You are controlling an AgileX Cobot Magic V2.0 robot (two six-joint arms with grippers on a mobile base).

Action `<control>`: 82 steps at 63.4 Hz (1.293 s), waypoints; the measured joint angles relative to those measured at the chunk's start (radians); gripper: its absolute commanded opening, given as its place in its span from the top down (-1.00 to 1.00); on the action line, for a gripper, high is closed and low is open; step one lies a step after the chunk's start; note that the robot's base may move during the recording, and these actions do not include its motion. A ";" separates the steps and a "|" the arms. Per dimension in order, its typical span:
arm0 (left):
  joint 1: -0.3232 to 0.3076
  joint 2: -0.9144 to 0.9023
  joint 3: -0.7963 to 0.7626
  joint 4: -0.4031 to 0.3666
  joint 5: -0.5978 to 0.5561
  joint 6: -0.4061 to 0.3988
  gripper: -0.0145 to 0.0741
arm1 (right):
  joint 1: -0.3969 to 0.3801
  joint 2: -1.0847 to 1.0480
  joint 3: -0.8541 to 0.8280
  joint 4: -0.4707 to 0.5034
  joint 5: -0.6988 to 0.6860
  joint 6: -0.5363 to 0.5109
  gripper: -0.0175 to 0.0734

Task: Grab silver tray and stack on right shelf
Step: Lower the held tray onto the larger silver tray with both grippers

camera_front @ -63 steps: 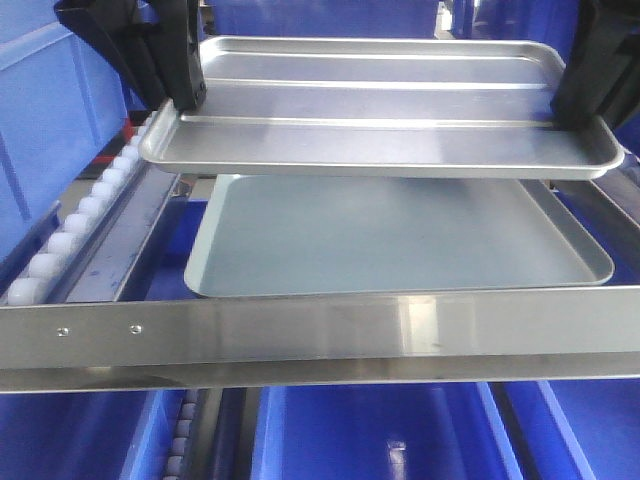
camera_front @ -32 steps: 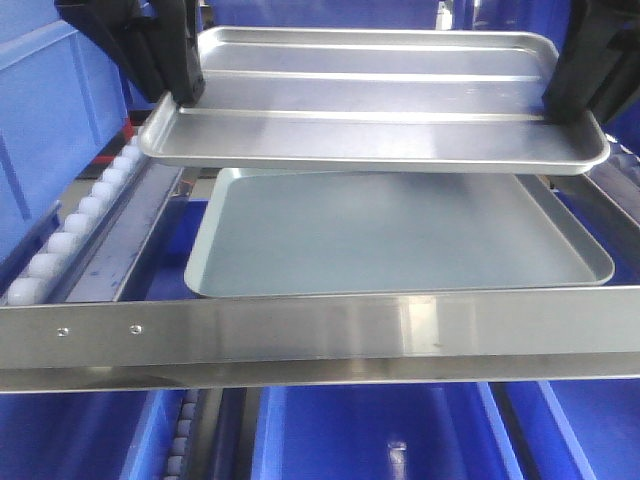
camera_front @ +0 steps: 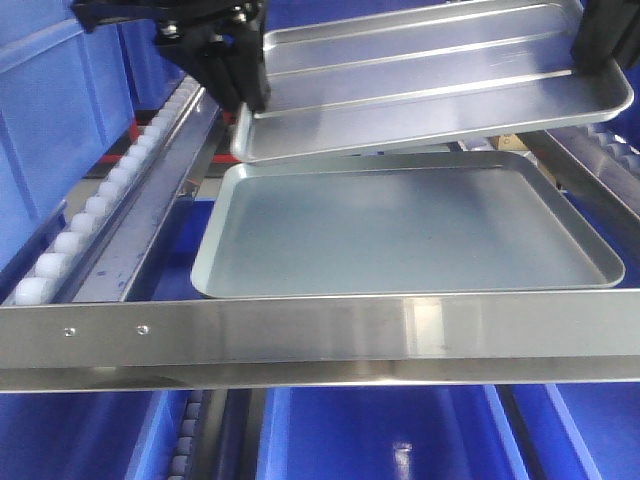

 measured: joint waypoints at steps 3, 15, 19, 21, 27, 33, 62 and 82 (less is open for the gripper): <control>0.005 0.025 -0.023 0.002 -0.011 0.000 0.88 | -0.026 0.033 -0.021 0.012 -0.005 -0.037 0.49; 0.022 0.103 -0.049 0.008 -0.073 0.000 0.88 | -0.083 0.179 -0.064 0.033 -0.035 -0.110 0.49; 0.026 0.129 -0.049 0.010 -0.090 0.002 0.88 | -0.090 0.224 -0.068 0.033 -0.056 -0.112 0.49; 0.029 0.141 -0.049 0.010 -0.097 0.002 0.88 | -0.092 0.246 -0.069 0.033 -0.065 -0.112 0.49; 0.036 0.184 -0.049 0.012 -0.106 0.002 0.88 | -0.096 0.310 -0.069 0.033 -0.098 -0.112 0.49; 0.042 0.220 -0.049 0.012 -0.111 0.002 0.88 | -0.098 0.359 -0.069 0.035 -0.126 -0.112 0.49; 0.075 0.277 -0.055 -0.017 -0.121 0.005 0.54 | -0.098 0.408 -0.070 0.035 -0.195 -0.124 0.48; 0.092 0.284 -0.055 -0.009 -0.083 0.024 -0.19 | -0.099 0.408 -0.073 -0.007 -0.187 -0.130 -0.48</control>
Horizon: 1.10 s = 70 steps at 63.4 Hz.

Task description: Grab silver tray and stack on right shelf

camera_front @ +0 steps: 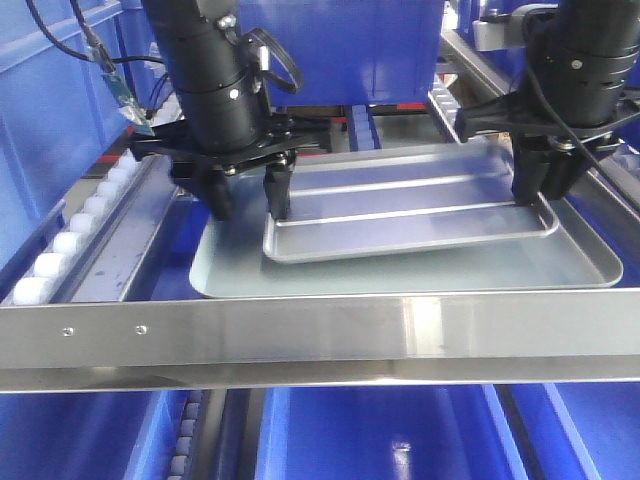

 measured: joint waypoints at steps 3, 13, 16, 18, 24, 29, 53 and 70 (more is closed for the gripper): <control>0.002 0.002 0.000 0.004 0.007 0.000 -0.19 | -0.002 0.000 0.000 -0.008 0.005 0.000 -0.68; 0.005 0.002 -0.026 0.011 0.039 0.002 -0.19 | -0.002 0.000 0.000 -0.012 0.020 -0.002 -0.76; 0.005 0.002 -0.041 0.011 0.049 0.002 -0.19 | -0.002 0.000 0.000 -0.012 0.028 -0.002 -0.76; 0.005 0.002 -0.051 0.011 0.059 0.002 -0.19 | -0.002 -0.005 0.000 -0.012 0.031 -0.002 -0.76; 0.005 0.002 -0.089 0.015 0.105 0.007 -0.19 | -0.002 -0.026 0.000 -0.012 0.044 -0.002 -0.76; 0.005 0.002 -0.120 0.017 0.151 0.027 -0.18 | -0.002 -0.056 0.000 -0.013 0.057 -0.002 -0.76; -0.028 -0.211 -0.116 0.017 0.245 0.189 0.57 | -0.002 -0.327 0.016 -0.011 0.146 -0.004 0.47; -0.050 -0.437 0.191 0.021 0.082 0.208 0.90 | -0.002 -0.547 0.235 -0.009 0.095 -0.004 0.47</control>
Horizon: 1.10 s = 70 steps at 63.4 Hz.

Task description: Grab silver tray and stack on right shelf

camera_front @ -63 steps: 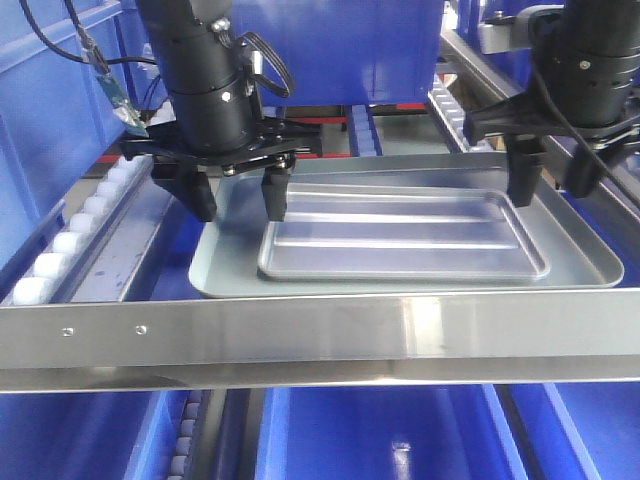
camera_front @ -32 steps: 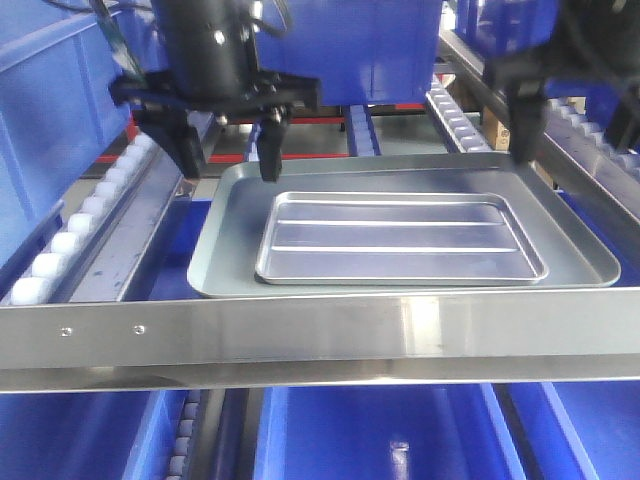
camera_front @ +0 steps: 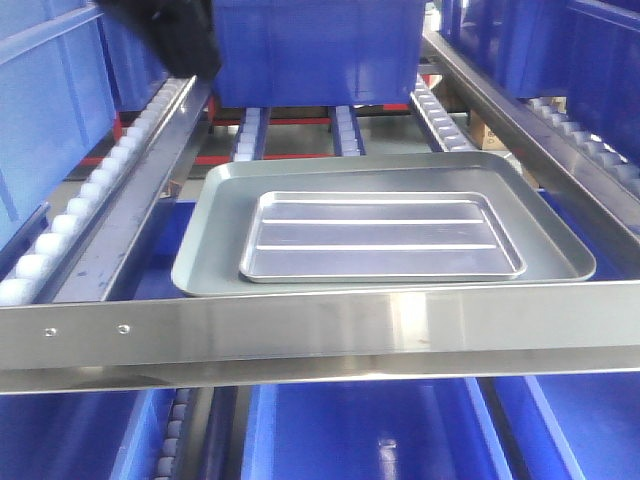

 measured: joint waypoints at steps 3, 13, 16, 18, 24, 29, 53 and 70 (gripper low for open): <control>0.000 -0.041 0.094 0.000 -0.060 0.002 0.90 | 0.000 -0.042 0.057 0.000 -0.033 0.000 0.47; 0.000 -0.189 0.354 0.000 -0.243 0.002 0.90 | 0.000 -0.178 0.251 0.000 -0.160 0.000 0.47; 0.000 -0.243 0.455 0.000 -0.322 0.002 0.90 | 0.000 -0.230 0.316 0.000 -0.208 0.000 0.47; 0.000 -0.276 0.498 0.000 -0.357 0.002 0.90 | 0.000 -0.253 0.356 0.000 -0.227 0.000 0.47; 0.000 -0.378 0.650 0.000 -0.491 0.002 0.90 | 0.000 -0.341 0.464 0.000 -0.297 0.000 0.47; 0.000 -0.454 0.757 0.000 -0.597 0.002 0.90 | 0.000 -0.408 0.525 0.000 -0.335 0.000 0.47; 0.000 -0.871 0.958 0.086 -0.800 0.002 0.90 | 0.000 -0.841 0.586 0.000 -0.413 0.000 0.47; 0.000 -0.955 0.958 0.105 -0.817 0.002 0.90 | 0.000 -0.905 0.586 -0.002 -0.419 0.000 0.47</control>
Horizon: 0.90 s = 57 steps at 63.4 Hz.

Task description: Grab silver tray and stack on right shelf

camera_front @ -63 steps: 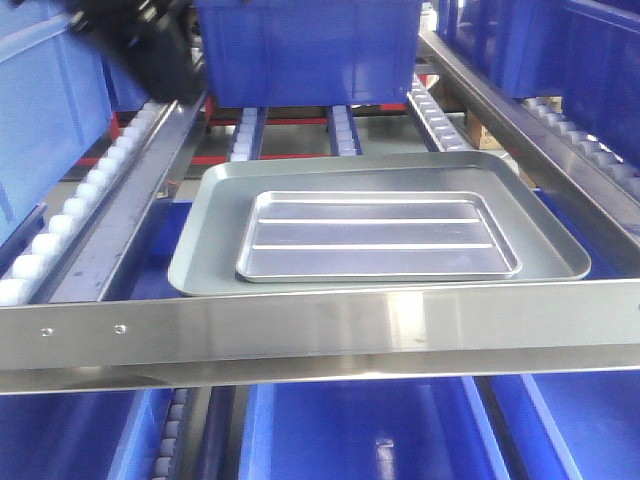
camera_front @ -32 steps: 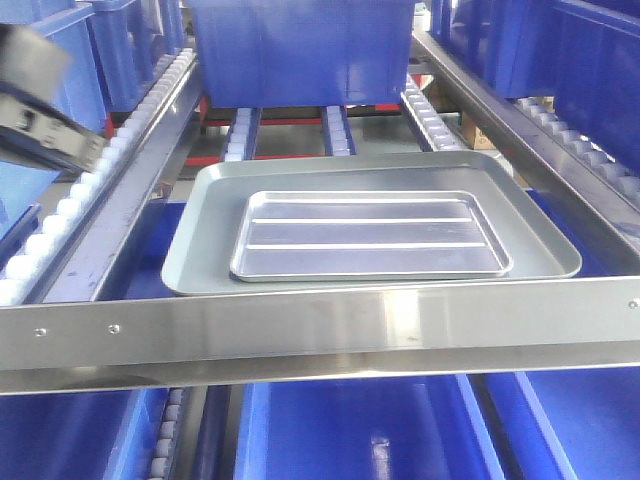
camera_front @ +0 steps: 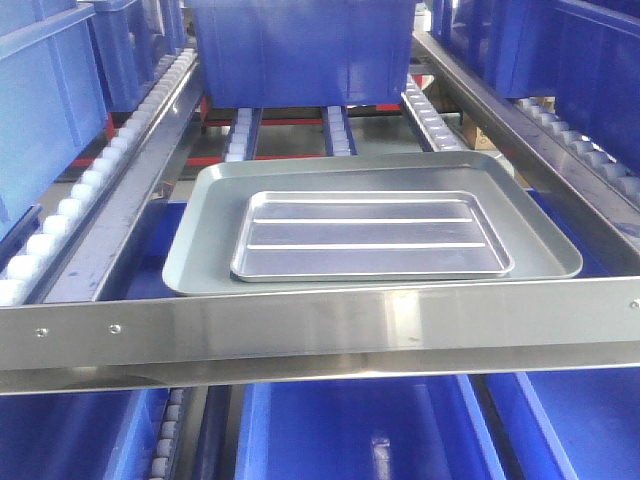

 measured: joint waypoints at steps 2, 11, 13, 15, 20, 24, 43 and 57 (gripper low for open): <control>0.000 0.000 0.000 0.000 0.000 0.000 0.90 | 0.000 0.000 0.000 0.000 0.000 0.000 0.47; 0.000 0.006 0.000 0.000 0.000 0.000 0.90 | 0.000 0.000 0.000 0.000 0.000 0.000 0.47; 0.000 0.011 0.000 0.000 0.000 0.000 0.90 | 0.000 0.000 0.000 0.000 0.000 0.000 0.47; 0.000 0.013 0.000 0.002 0.000 0.000 0.90 | 0.000 0.000 0.000 0.000 0.000 0.000 0.47; 0.000 0.024 0.000 0.002 0.000 0.000 0.90 | 0.000 0.000 0.000 0.000 0.000 0.000 0.47; 0.000 0.036 0.000 0.002 0.000 0.000 0.90 | 0.000 0.000 0.000 0.000 0.000 0.000 0.47; 0.000 0.047 0.004 -0.183 0.000 0.248 0.90 | 0.000 0.000 0.000 0.000 0.000 0.000 0.47; 0.075 -0.123 0.049 -0.312 0.071 0.415 0.90 | 0.000 0.000 0.000 0.000 0.000 0.000 0.47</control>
